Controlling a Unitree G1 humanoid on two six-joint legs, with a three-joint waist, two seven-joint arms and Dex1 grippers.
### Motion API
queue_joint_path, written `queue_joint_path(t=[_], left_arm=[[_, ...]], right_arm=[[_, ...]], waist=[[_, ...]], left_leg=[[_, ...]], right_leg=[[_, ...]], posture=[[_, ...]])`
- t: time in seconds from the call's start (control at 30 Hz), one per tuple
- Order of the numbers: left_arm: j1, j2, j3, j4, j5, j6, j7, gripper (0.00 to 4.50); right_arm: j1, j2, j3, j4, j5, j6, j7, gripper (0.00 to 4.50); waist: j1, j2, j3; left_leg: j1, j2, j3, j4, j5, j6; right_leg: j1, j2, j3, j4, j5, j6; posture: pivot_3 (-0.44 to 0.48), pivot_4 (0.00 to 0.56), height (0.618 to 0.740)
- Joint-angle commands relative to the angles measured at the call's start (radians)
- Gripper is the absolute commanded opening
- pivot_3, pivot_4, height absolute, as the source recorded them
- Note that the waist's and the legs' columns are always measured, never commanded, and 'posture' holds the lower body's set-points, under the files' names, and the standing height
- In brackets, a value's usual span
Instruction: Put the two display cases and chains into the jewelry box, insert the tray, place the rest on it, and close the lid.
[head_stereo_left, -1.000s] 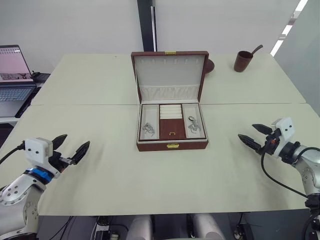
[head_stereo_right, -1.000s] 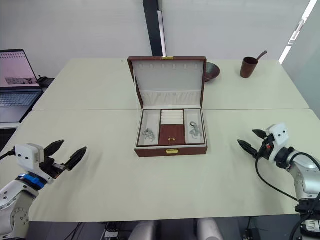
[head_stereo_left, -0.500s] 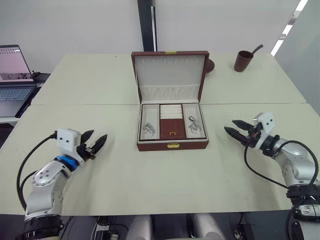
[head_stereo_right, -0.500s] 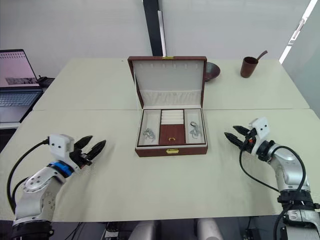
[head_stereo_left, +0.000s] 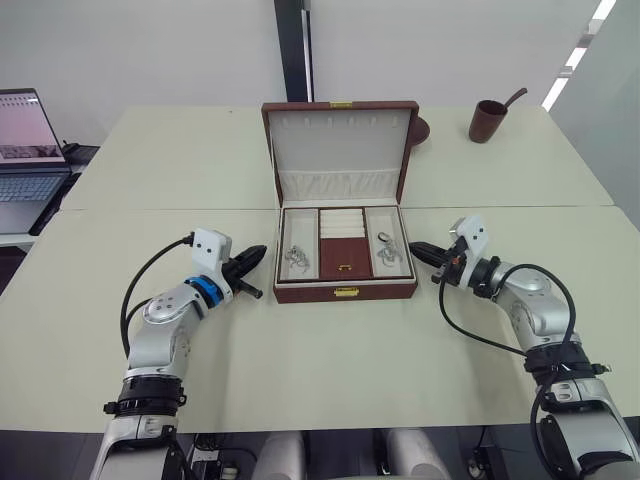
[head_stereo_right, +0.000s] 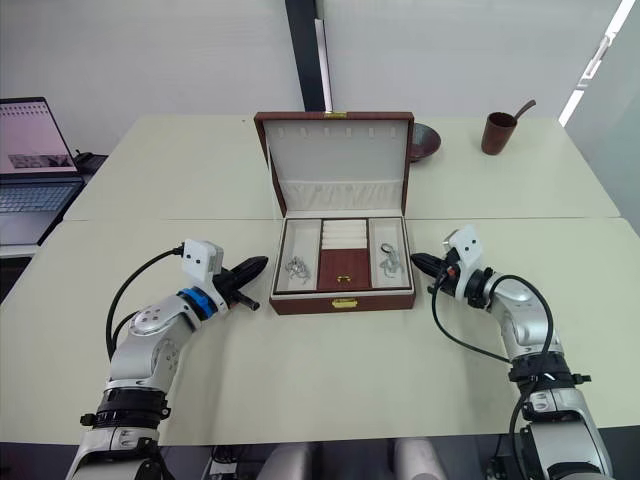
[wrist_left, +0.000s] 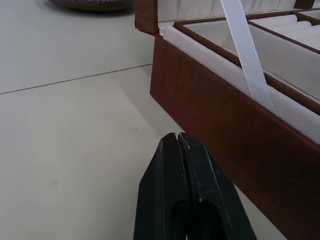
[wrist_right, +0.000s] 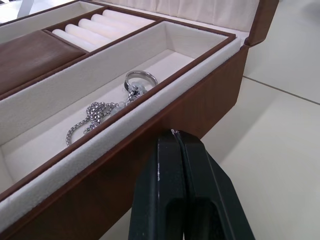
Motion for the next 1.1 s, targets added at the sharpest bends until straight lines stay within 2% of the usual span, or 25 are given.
queue_joint_path(t=[0.03,0.37,0.77,1.1], left_arm=[[-0.006,-0.005,-0.023,-0.056,-0.012,0.024,-0.035,0.00],[0.093,0.030,-0.066,-0.252,-0.086,0.169,-0.146,0.00],[0.241,0.068,-0.074,-0.436,-0.116,0.266,-0.151,0.00],[0.361,0.069,-0.077,-0.577,-0.157,0.340,-0.134,0.00]], right_arm=[[-0.008,0.011,0.024,-0.041,0.006,0.019,0.035,0.01],[0.086,0.012,0.071,-0.258,0.077,0.173,0.110,0.01],[0.281,-0.023,0.045,-0.523,0.141,0.326,0.083,0.01],[0.368,-0.028,0.002,-0.616,0.157,0.376,0.046,0.01]], waist=[[-0.002,0.000,0.000],[-0.002,0.000,0.000],[0.000,0.000,0.000],[0.002,0.000,0.000]], left_leg=[[0.000,0.000,0.000,0.000,0.000,0.000],[-0.001,0.002,0.000,-0.001,0.000,0.000],[0.000,0.001,0.000,-0.001,0.000,0.000],[0.001,0.001,0.000,0.000,0.000,0.000]], right_leg=[[0.000,0.000,0.000,0.000,0.000,0.000],[-0.001,0.000,0.000,0.000,0.000,0.000],[0.000,-0.001,0.000,-0.001,0.000,0.000],[0.002,-0.005,0.000,-0.001,-0.001,0.001]], posture=[[0.000,0.150,0.740],[0.000,0.150,0.740],[0.000,0.150,0.740],[0.000,0.150,0.740]])
